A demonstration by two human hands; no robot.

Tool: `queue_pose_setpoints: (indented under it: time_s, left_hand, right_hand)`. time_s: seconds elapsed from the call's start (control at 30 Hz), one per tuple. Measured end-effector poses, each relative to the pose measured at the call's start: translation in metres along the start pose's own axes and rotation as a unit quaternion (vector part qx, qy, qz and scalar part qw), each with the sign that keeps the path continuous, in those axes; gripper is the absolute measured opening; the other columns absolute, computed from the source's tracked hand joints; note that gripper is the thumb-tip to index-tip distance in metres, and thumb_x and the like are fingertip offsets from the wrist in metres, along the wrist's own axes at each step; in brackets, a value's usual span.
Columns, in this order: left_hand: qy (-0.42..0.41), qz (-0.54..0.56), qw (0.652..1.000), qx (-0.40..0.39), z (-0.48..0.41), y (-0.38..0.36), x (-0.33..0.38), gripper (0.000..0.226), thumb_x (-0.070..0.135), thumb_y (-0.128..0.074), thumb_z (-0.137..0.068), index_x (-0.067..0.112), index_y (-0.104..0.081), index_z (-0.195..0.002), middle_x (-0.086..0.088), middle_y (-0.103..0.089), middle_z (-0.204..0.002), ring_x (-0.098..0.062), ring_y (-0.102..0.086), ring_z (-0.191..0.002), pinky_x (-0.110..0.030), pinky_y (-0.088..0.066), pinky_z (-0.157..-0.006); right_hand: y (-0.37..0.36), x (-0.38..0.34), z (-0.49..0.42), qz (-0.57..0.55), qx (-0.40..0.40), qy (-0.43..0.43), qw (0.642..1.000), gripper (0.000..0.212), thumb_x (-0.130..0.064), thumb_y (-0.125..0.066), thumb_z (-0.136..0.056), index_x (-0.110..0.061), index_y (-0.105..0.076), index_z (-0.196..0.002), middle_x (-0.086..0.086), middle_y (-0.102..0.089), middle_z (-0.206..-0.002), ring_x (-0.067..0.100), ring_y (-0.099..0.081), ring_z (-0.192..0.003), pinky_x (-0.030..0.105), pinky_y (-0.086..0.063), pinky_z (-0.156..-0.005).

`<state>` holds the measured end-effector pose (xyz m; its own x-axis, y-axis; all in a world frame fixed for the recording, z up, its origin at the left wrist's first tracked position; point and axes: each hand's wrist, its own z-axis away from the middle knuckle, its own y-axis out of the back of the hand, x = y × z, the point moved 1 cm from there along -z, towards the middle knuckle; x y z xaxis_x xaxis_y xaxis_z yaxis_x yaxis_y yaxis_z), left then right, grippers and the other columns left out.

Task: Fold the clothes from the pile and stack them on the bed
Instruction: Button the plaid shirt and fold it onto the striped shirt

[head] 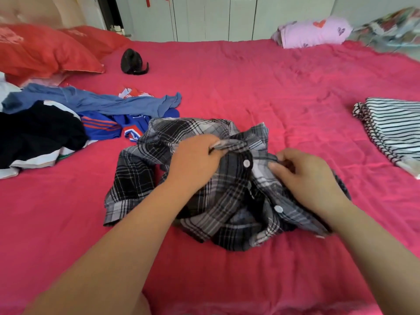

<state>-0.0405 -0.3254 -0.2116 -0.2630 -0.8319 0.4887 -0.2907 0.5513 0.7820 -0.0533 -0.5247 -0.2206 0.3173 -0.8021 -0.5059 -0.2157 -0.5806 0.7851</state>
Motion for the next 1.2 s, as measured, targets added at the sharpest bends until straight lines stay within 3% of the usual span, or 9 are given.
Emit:
queue_pose_setpoints:
  time_s: [0.17,0.23,0.3,0.4,0.63,0.8,0.9,1.03,1.2]
  left_hand:
    - [0.000,-0.017,0.997,0.076,-0.086,0.011,0.017,0.019,0.020,-0.053,-0.093,0.005,-0.060,-0.084,-0.008,-0.052,-0.074,-0.022,-0.041,-0.067,-0.029,-0.020,-0.059]
    - [0.008,-0.005,0.999,0.049,-0.106,0.005,0.020,0.019,0.017,-0.051,-0.094,0.007,-0.061,-0.107,-0.009,-0.062,-0.106,-0.026,-0.053,-0.095,-0.025,-0.031,-0.072]
    - [0.025,0.000,0.999,-0.035,-0.109,-0.006,0.018,0.042,0.021,-0.054,-0.094,0.011,-0.045,-0.134,-0.007,-0.042,-0.142,-0.024,-0.037,-0.130,-0.027,-0.030,-0.097]
    - [0.010,-0.094,0.994,-0.056,-0.082,-0.020,0.010,0.059,0.033,-0.057,-0.091,0.019,-0.032,-0.143,-0.003,-0.023,-0.153,-0.022,-0.014,-0.143,-0.039,-0.014,-0.116]
    - [-0.123,-0.110,0.983,0.083,0.033,-0.028,0.011,0.051,0.063,-0.048,-0.076,0.022,-0.064,-0.101,0.005,-0.059,-0.105,-0.018,-0.050,-0.104,-0.033,-0.029,-0.090]
    - [-0.061,-0.175,0.983,0.005,0.061,-0.033,-0.007,0.044,0.045,-0.080,-0.058,0.022,-0.067,-0.094,0.004,-0.061,-0.092,-0.019,-0.053,-0.089,-0.033,-0.036,-0.078]
    - [0.005,-0.088,0.996,-0.003,0.049,-0.015,0.002,0.008,0.026,-0.070,-0.079,0.018,-0.067,-0.080,0.003,-0.061,-0.079,-0.022,-0.058,-0.082,-0.036,-0.043,-0.071]
    - [0.047,0.086,0.993,0.063,0.025,0.022,0.028,0.018,0.023,-0.060,-0.088,0.006,-0.065,-0.083,-0.007,-0.060,-0.076,-0.020,-0.053,-0.075,-0.030,-0.035,-0.068]
    - [0.085,0.307,0.946,0.051,0.014,0.056,0.051,0.020,0.030,-0.063,-0.087,0.010,-0.066,-0.088,-0.010,-0.064,-0.084,-0.024,-0.058,-0.079,-0.037,-0.045,-0.074]
  right_hand:
    - [0.011,0.017,-0.075,-0.217,0.027,-0.096,0.971,0.015,-0.012,-0.063,-0.085,-0.021,-0.064,-0.074,-0.002,-0.063,-0.071,0.014,-0.056,-0.067,0.026,-0.046,-0.073]
    - [0.003,0.032,-0.100,-0.274,0.044,-0.147,0.949,0.016,-0.008,-0.062,-0.085,-0.021,-0.065,-0.077,0.006,-0.068,-0.082,0.018,-0.060,-0.075,0.039,-0.051,-0.083]
    - [-0.010,0.046,-0.110,-0.259,0.042,-0.181,0.948,0.009,-0.012,-0.061,-0.087,-0.018,-0.066,-0.092,0.009,-0.069,-0.098,0.018,-0.060,-0.084,0.041,-0.050,-0.090]
    - [-0.015,0.054,-0.096,-0.152,0.039,-0.178,0.971,0.021,-0.025,-0.055,-0.092,-0.014,-0.063,-0.107,0.003,-0.066,-0.102,0.015,-0.057,-0.092,0.028,-0.043,-0.083]
    - [0.009,0.028,0.000,-0.089,0.139,-0.065,0.984,0.016,-0.036,-0.063,-0.084,-0.025,-0.055,-0.074,-0.013,-0.058,-0.073,0.002,-0.053,-0.068,0.005,-0.035,-0.062]
    - [0.000,0.028,0.037,0.067,-0.070,-0.070,0.993,0.030,-0.039,-0.071,-0.075,-0.025,-0.045,-0.069,-0.008,-0.053,-0.069,0.018,-0.059,-0.076,0.022,-0.028,-0.058]
    - [0.007,0.025,0.033,0.067,-0.025,-0.062,0.995,0.026,-0.028,-0.064,-0.084,-0.021,-0.045,-0.067,0.002,-0.057,-0.068,0.031,-0.062,-0.083,0.025,-0.020,-0.058]
    - [0.049,-0.010,0.009,0.043,0.106,-0.009,0.993,0.017,-0.022,-0.063,-0.085,-0.007,-0.057,-0.077,0.019,-0.066,-0.076,0.037,-0.062,-0.081,0.032,-0.016,-0.058]
    - [0.088,-0.053,-0.002,-0.030,0.186,0.039,0.981,0.013,-0.026,-0.060,-0.087,-0.016,-0.057,-0.080,-0.003,-0.057,-0.066,0.021,-0.057,-0.072,0.024,-0.024,-0.060]
